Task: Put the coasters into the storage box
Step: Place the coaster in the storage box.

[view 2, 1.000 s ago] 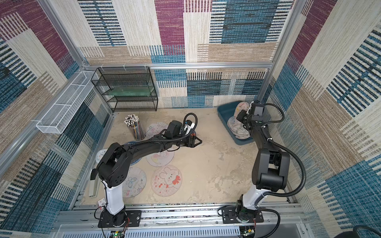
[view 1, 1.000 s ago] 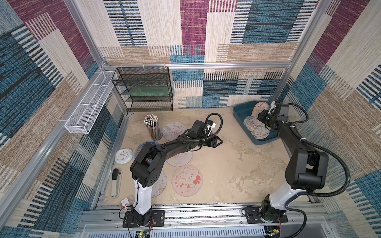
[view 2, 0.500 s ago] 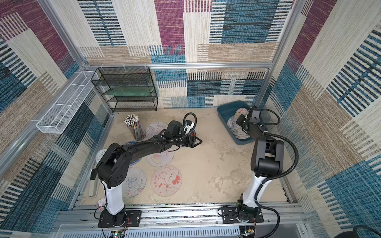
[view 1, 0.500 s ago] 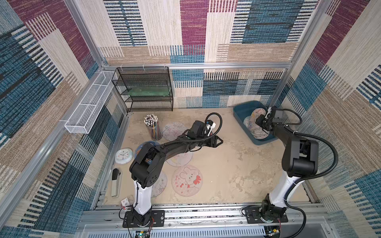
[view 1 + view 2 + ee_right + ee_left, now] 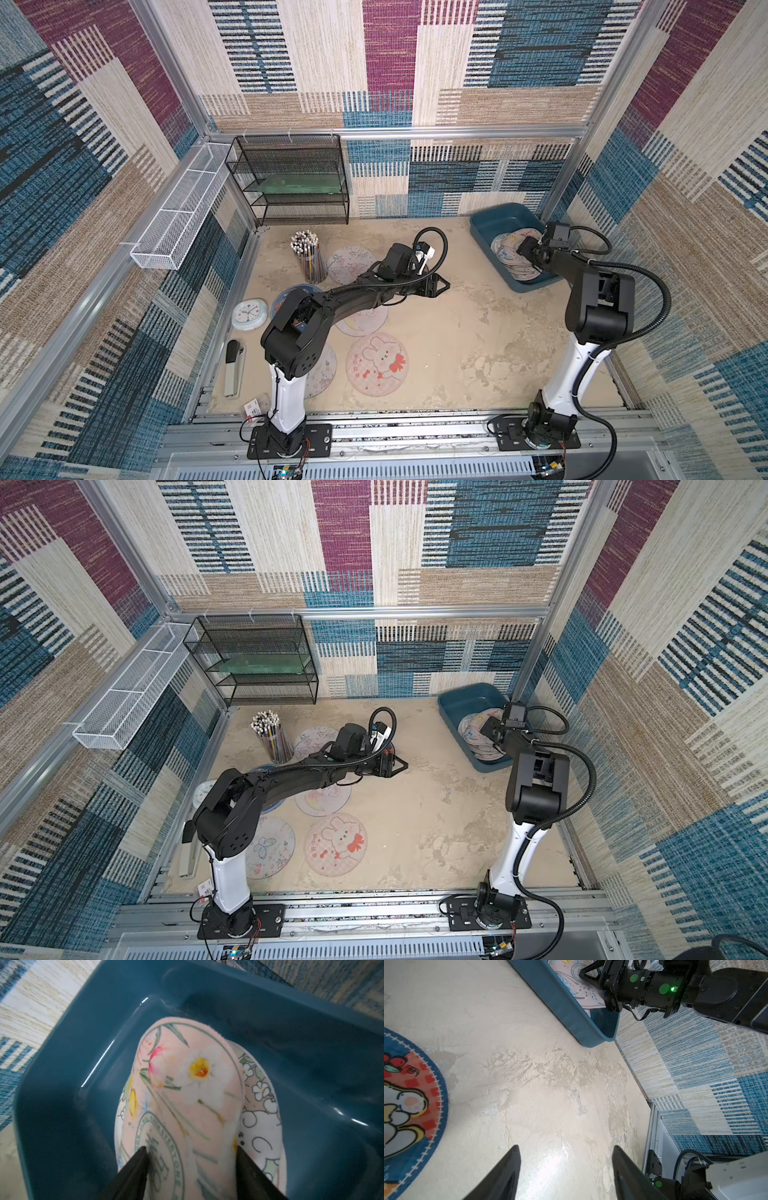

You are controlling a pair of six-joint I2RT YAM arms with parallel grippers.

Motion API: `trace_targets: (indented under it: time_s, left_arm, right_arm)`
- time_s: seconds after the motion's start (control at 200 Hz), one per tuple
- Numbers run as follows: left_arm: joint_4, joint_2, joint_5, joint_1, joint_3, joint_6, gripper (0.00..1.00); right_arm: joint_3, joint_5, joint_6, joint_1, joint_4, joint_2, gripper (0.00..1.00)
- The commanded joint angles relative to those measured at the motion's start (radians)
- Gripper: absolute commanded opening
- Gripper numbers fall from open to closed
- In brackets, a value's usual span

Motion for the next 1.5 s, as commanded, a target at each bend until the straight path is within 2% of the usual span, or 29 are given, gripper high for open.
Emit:
trace_targets:
  time_s: [0.0,0.14,0.24,0.376,0.581,0.881,1.057,1.312,1.497]
  left_arm:
    - [0.031,-0.004,0.019,0.000,-0.007,-0.003,0.69]
    - [0.028,-0.010,0.009,0.000,-0.012,0.002,0.69]
    - [0.020,-0.013,0.000,0.000,-0.013,0.005,0.69]
    - [0.012,-0.011,-0.010,0.001,-0.015,0.005,0.69]
    - [-0.003,-0.014,-0.030,0.004,-0.014,0.008,0.69]
    - [-0.118,-0.066,-0.198,0.045,-0.056,0.001,0.69]
    - [-0.184,-0.099,-0.253,0.088,-0.092,-0.003,0.69]
    - [-0.175,-0.150,-0.254,0.126,-0.169,-0.004,0.69]
    - [-0.172,-0.177,-0.256,0.151,-0.205,-0.005,0.69]
  right_arm:
    - [0.006,0.078,-0.030,0.000,-0.022,-0.017,0.77]
    - [-0.003,0.130,-0.048,-0.001,-0.036,-0.049,0.94]
    - [-0.015,0.145,-0.058,-0.007,-0.037,-0.086,1.00]
    - [-0.026,0.135,-0.061,-0.007,-0.040,-0.133,0.95]
    - [-0.073,0.064,-0.076,0.030,-0.020,-0.216,0.95]
    - [-0.159,0.020,-0.084,0.233,0.003,-0.334,0.95]
    - [-0.166,0.024,-0.079,0.347,-0.004,-0.363,0.95]
    - [-0.106,0.057,-0.032,0.289,-0.073,-0.277,0.95]
    - [-0.100,-0.050,-0.063,0.223,-0.068,-0.188,0.95]
